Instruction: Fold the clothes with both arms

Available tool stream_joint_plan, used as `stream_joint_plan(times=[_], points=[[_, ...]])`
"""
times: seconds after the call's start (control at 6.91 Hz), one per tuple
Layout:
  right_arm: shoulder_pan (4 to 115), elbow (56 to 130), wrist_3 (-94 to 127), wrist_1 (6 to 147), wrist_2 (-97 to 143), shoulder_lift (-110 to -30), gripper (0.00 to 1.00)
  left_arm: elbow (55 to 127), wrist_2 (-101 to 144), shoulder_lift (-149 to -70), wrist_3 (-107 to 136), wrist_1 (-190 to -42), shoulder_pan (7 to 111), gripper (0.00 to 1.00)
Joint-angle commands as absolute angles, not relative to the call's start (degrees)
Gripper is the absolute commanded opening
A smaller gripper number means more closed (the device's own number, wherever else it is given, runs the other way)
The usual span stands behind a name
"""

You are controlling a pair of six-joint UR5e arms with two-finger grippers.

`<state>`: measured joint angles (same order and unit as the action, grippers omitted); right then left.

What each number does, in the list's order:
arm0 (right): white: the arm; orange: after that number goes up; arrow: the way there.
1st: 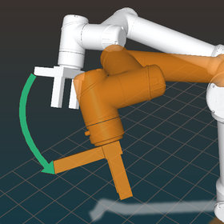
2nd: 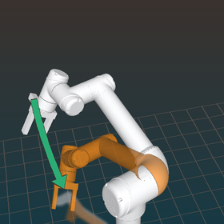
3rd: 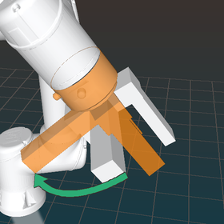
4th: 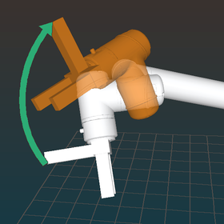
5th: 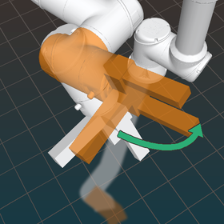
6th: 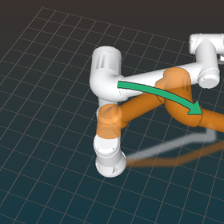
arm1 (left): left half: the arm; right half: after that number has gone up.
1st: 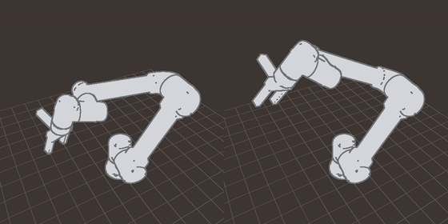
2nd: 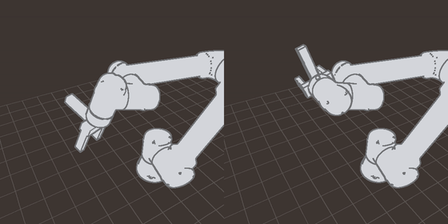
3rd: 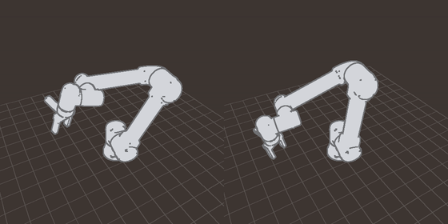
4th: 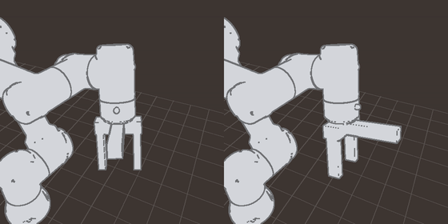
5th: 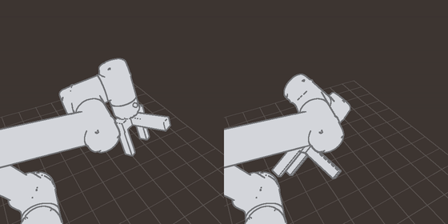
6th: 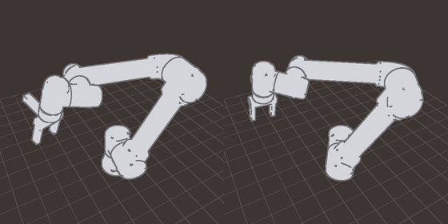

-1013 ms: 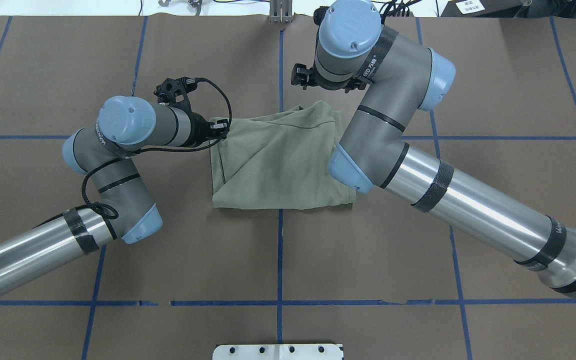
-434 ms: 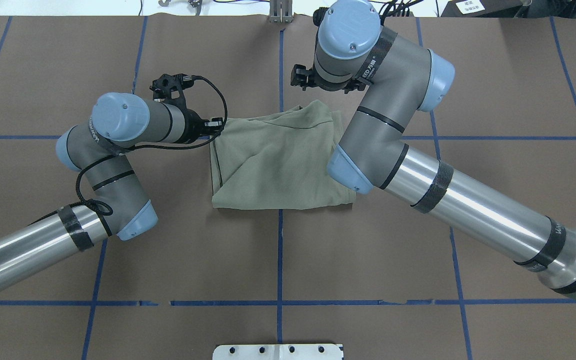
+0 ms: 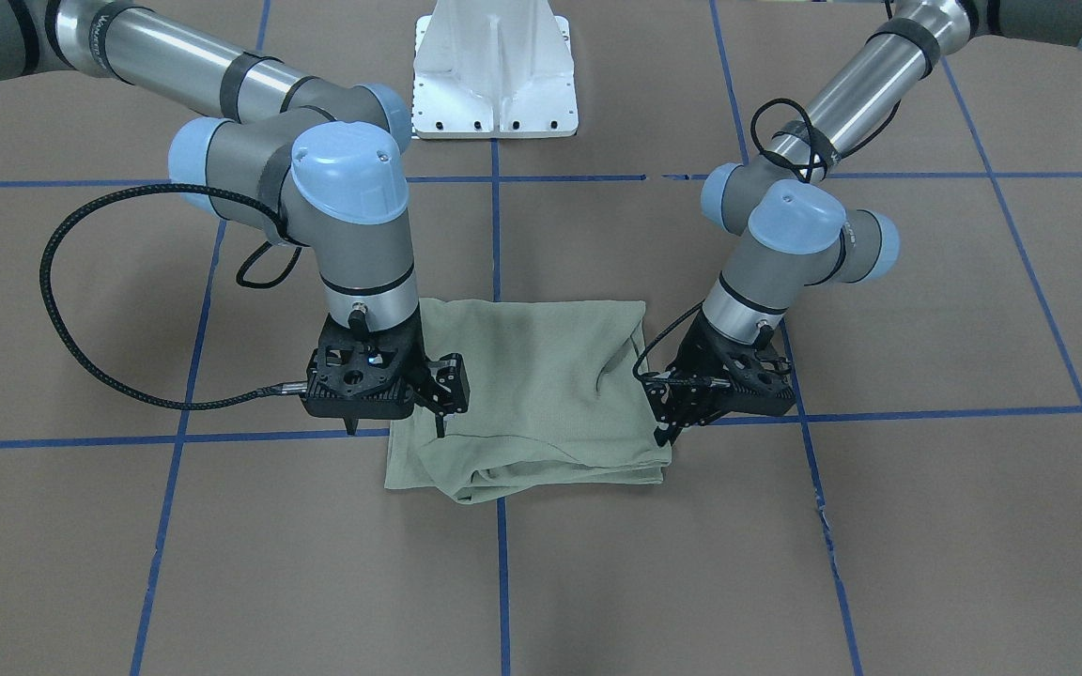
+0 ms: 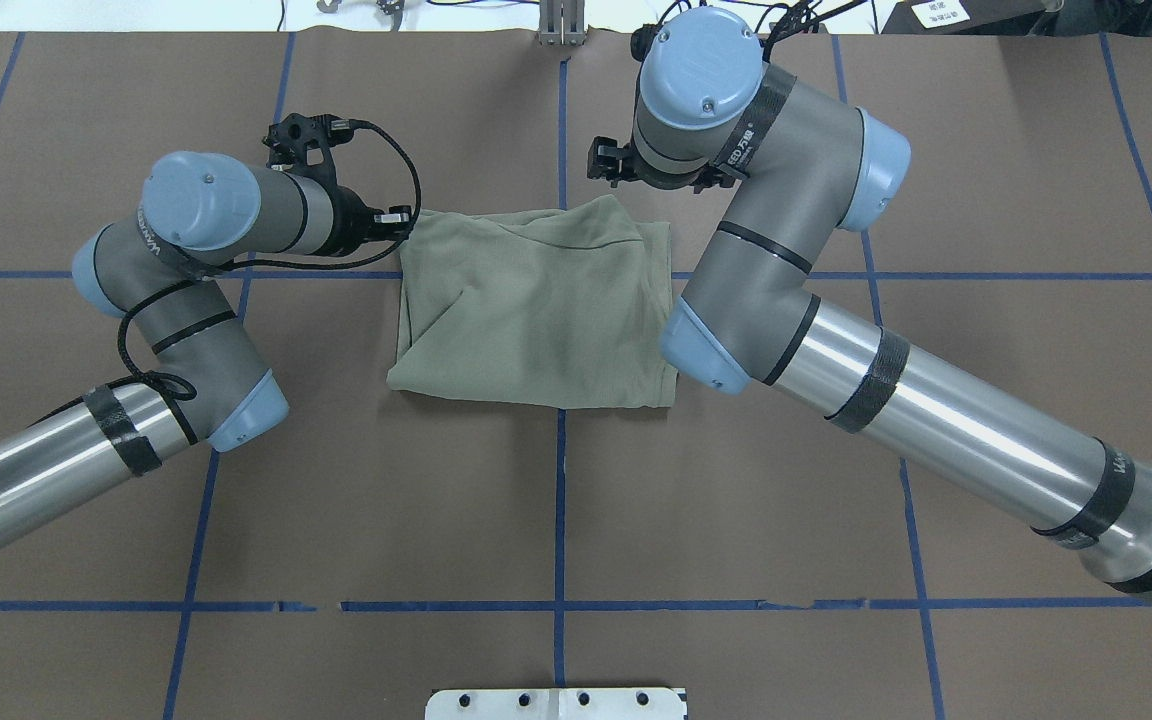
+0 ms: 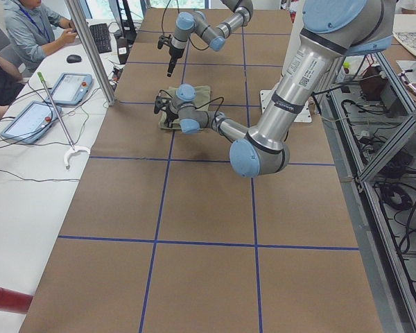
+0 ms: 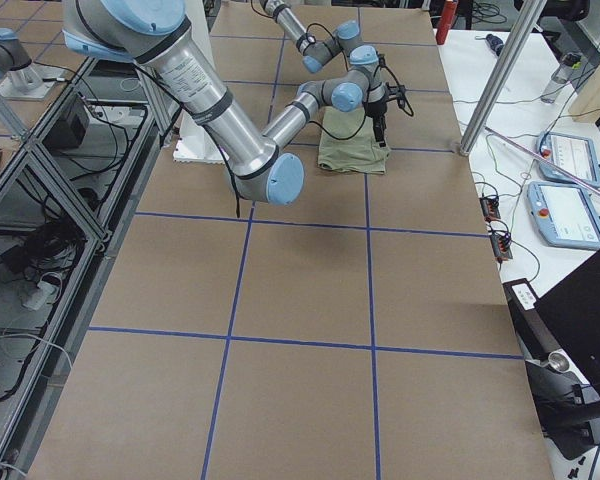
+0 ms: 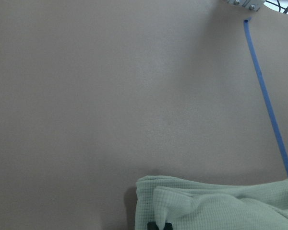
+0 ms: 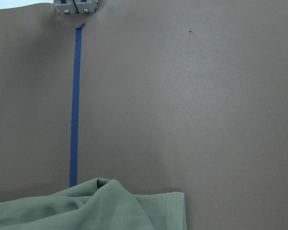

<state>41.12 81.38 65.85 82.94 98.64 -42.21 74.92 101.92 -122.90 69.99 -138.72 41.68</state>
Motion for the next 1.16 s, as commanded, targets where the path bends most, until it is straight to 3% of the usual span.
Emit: stream_joint_plan(times=[0.0,0.29,0.58,1.01], points=[[42.6,81.3,61.1,83.6,103.3,-42.2,1.00,79.1,104.1,-120.2,65.1,-136.6,42.3,1.00],[46.6,83.3,55.6,87.5,107.8,-43.8,1.00,94.9,107.2,-111.6,53.6,-123.9,45.9,1.00],[55.2,91.6,39.3,92.5,115.6,-52.2,1.00,106.5,107.3,-103.7,44.2,-115.3,48.0,1.00],[75.6,94.5,7.0,93.7,129.2,-69.2,1.00,113.9,119.1,-86.2,16.9,-114.6,65.3,1.00]])
